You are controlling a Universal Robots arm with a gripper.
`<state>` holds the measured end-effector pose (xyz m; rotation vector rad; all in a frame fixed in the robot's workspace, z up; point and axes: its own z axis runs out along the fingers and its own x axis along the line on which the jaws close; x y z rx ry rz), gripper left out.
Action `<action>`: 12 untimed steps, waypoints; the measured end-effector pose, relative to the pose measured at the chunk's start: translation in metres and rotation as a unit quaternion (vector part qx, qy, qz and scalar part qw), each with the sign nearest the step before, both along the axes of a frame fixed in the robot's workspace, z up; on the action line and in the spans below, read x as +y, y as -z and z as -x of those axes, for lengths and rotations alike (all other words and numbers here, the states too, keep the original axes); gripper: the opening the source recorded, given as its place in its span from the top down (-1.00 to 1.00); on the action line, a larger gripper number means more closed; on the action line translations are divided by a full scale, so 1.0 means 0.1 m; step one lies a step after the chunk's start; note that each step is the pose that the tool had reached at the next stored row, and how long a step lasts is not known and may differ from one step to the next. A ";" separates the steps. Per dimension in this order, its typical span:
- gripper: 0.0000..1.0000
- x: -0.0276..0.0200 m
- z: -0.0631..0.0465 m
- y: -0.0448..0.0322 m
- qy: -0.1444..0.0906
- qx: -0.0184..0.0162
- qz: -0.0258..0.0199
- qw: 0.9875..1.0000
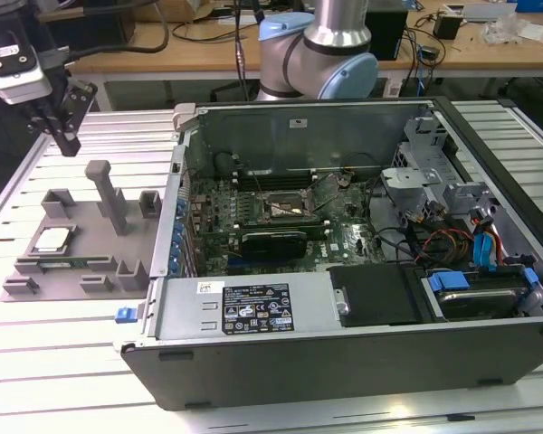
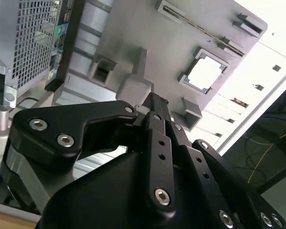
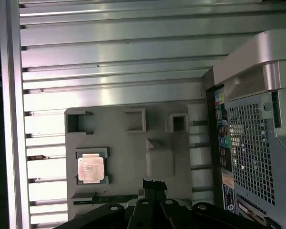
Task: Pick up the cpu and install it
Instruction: 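Reach for the cpu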
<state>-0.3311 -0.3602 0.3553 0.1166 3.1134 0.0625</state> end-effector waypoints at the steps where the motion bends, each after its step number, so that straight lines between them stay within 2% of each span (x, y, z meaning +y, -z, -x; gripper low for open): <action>1: 0.79 0.000 0.03 0.016 0.000 0.000 0.000 1.000; 5: 0.79 0.000 0.10 0.066 0.000 0.000 0.000 1.000; 12: 0.79 0.000 0.23 0.199 0.000 0.000 0.000 1.000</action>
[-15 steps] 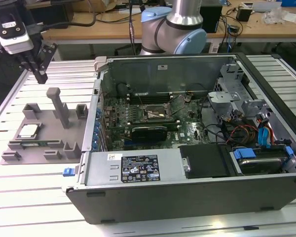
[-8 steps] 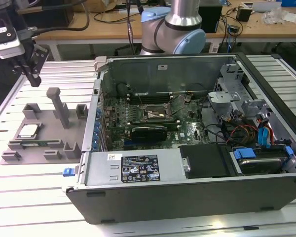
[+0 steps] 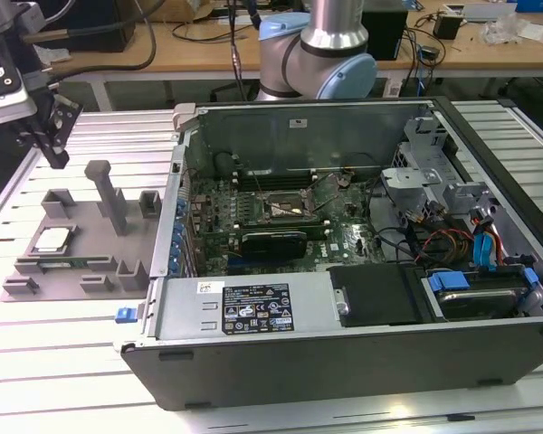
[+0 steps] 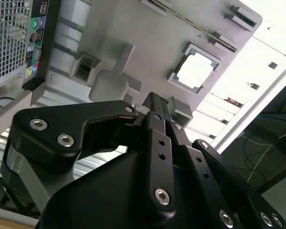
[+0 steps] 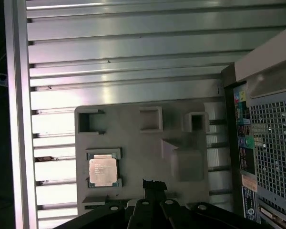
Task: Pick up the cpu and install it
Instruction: 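Reach for the cpu, then pick up the cpu and move it towards the insertion slot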
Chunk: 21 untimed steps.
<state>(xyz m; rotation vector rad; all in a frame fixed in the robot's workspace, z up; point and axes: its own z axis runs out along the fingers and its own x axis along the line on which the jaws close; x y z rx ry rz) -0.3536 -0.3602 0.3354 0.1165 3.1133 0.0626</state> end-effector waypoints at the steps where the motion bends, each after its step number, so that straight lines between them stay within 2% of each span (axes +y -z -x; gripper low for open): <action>1: 0.79 0.000 0.02 0.014 0.000 0.000 0.000 1.000; 16: 0.79 -0.001 0.27 0.210 0.000 0.000 0.000 1.000; 21: 0.79 0.000 0.28 0.213 0.000 0.000 0.000 1.000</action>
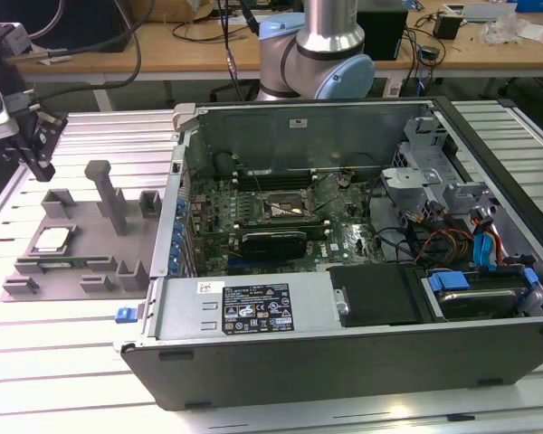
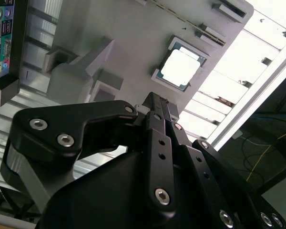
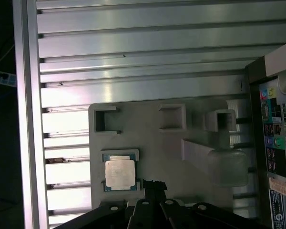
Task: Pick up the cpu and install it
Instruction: 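Pick up the cpu and move it towards the insertion slot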
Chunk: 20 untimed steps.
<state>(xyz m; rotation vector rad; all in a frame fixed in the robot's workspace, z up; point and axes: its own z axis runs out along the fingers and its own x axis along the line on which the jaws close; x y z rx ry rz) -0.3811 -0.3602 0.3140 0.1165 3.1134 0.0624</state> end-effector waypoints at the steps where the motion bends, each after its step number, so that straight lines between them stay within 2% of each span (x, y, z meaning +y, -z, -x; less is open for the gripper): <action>1: 0.79 0.000 0.00 0.000 0.000 0.000 0.000 1.000; 7: 0.79 0.000 0.00 0.001 0.000 0.000 0.000 1.000; 10: 0.79 0.000 0.01 0.016 0.000 -0.001 0.000 1.000; 20: 0.79 0.000 0.11 0.143 0.000 -0.005 0.000 1.000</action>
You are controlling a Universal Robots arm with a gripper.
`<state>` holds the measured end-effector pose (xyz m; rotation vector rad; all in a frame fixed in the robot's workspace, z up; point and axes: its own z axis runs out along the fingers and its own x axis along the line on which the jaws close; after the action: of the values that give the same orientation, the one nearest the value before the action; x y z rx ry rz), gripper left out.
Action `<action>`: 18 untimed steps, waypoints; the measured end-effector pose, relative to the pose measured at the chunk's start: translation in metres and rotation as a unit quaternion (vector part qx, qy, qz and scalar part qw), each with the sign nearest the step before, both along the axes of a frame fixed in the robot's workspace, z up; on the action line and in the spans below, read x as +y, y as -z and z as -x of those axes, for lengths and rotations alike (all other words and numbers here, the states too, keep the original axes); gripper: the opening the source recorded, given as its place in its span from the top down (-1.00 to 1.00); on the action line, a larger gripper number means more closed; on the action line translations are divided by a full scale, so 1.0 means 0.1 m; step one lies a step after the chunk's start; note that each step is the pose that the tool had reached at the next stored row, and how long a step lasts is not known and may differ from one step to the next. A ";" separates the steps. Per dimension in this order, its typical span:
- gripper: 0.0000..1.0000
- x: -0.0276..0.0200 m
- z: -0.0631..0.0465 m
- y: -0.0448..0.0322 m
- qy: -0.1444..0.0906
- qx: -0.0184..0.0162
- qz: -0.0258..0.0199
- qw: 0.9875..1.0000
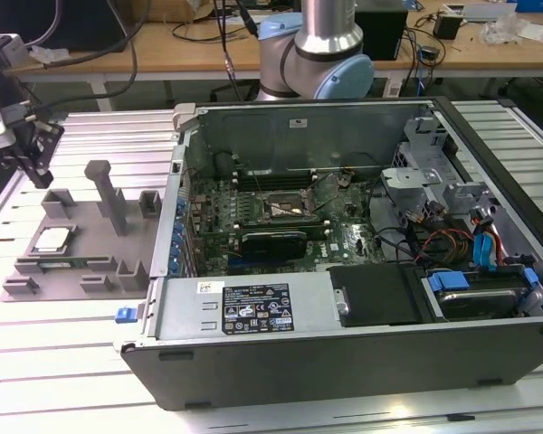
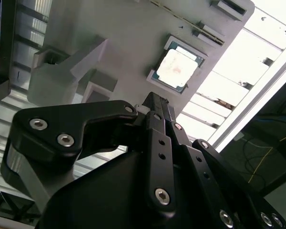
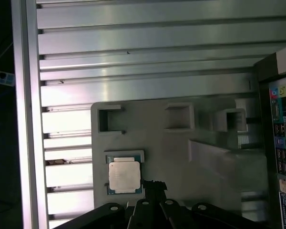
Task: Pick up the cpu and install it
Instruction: 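Pick up the cpu and move it towards the insertion slot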
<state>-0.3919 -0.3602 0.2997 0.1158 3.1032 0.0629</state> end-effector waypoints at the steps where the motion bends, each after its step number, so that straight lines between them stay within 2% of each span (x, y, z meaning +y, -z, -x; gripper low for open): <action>1: 0.79 0.000 0.01 0.010 0.000 0.000 0.000 1.000; 5: 0.79 0.000 0.04 0.057 0.000 -0.002 0.000 1.000; 10: 0.79 -0.001 0.08 0.159 0.000 -0.002 0.000 1.000; 15: 0.79 0.000 0.09 0.252 0.000 -0.001 0.001 1.000; 18: 0.79 -0.014 0.09 0.340 0.000 0.000 0.001 1.000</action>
<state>-0.4012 -0.3616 0.2658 0.1158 3.1042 0.0589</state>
